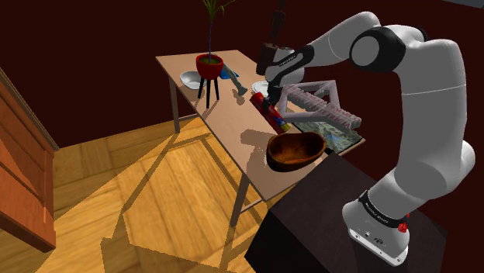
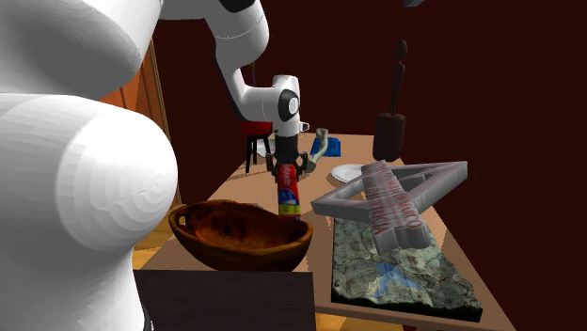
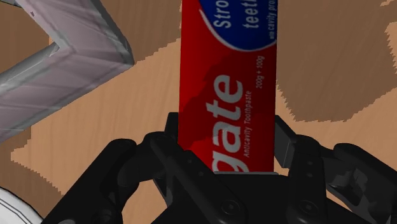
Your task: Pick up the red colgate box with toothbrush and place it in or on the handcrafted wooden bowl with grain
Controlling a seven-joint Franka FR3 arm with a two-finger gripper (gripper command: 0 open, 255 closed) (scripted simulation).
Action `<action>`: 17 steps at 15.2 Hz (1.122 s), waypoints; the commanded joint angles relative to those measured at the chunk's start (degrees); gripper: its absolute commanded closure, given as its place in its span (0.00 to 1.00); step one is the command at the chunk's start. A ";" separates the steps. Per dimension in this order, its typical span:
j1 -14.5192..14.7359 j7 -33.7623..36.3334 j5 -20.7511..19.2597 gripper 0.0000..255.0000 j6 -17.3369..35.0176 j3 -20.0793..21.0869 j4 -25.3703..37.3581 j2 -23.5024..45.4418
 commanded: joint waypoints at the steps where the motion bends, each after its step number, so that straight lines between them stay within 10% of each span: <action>1: 0.04 0.03 -0.12 1.00 -1.19 -0.12 -0.04 -1.28; 17: 0.47 0.50 -0.99 1.00 -9.78 -0.75 0.88 -8.97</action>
